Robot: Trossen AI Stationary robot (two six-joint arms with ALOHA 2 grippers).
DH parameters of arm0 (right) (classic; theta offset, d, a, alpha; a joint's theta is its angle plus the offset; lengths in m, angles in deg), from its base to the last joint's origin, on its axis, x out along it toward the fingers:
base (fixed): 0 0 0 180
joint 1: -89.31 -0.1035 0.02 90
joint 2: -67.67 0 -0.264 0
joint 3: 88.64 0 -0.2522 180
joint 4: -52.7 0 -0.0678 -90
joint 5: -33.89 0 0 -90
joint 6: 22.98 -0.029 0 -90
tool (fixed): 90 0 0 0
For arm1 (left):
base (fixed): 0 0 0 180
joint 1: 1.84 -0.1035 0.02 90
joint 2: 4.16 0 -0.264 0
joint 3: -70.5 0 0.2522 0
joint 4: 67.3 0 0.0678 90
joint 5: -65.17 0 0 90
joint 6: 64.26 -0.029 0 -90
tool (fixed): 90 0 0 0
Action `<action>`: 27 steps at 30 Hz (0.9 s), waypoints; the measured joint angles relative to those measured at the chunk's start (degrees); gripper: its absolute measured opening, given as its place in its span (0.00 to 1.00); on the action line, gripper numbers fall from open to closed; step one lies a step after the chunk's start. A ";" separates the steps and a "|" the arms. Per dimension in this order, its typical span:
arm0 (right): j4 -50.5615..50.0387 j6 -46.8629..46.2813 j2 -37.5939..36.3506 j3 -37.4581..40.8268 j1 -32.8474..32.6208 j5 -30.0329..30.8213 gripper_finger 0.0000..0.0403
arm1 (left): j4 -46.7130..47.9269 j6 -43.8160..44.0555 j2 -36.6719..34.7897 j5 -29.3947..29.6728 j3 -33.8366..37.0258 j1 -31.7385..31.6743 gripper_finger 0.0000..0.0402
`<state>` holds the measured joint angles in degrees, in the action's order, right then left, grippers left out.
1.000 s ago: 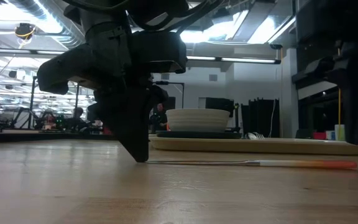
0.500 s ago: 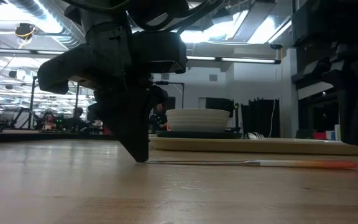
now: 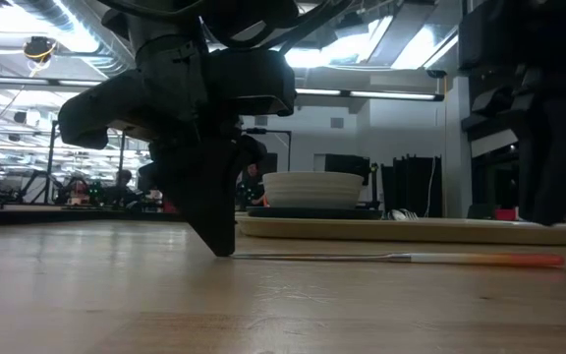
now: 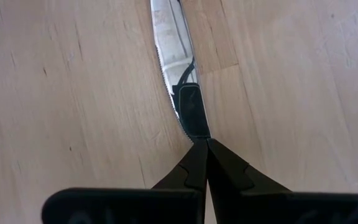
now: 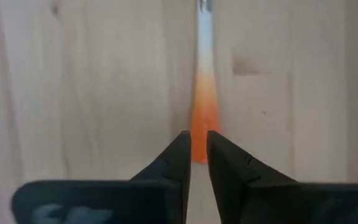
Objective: Set up tray
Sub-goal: Put the orange knife to the right of the orange fork on the serving tray
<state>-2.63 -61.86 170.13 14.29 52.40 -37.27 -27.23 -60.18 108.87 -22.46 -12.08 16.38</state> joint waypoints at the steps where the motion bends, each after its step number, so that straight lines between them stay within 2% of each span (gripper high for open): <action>1: -0.50 -0.42 0.00 0.00 0.00 0.00 0.16 | 0.00 -0.20 0.00 -0.02 0.00 0.00 0.01; 7: -1.52 -1.44 0.00 0.00 0.00 -0.16 0.29 | 0.00 -0.33 0.00 -0.05 0.02 -0.02 0.00; 12: -1.61 -1.46 0.00 0.00 0.72 -5.56 0.37 | 0.00 -0.33 0.00 -0.07 0.02 -0.02 0.00; 22: -0.49 -2.70 -0.07 5.51 2.83 -7.05 0.39 | -0.25 -0.33 0.00 -0.48 0.02 -0.09 0.00; 27: 1.74 1.13 -0.24 6.23 3.74 -8.36 0.39 | -0.39 -0.33 0.00 -0.61 0.02 -0.09 0.01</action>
<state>-0.89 -60.73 169.89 20.52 56.14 -45.63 -27.62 -60.51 108.87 -23.07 -12.06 16.29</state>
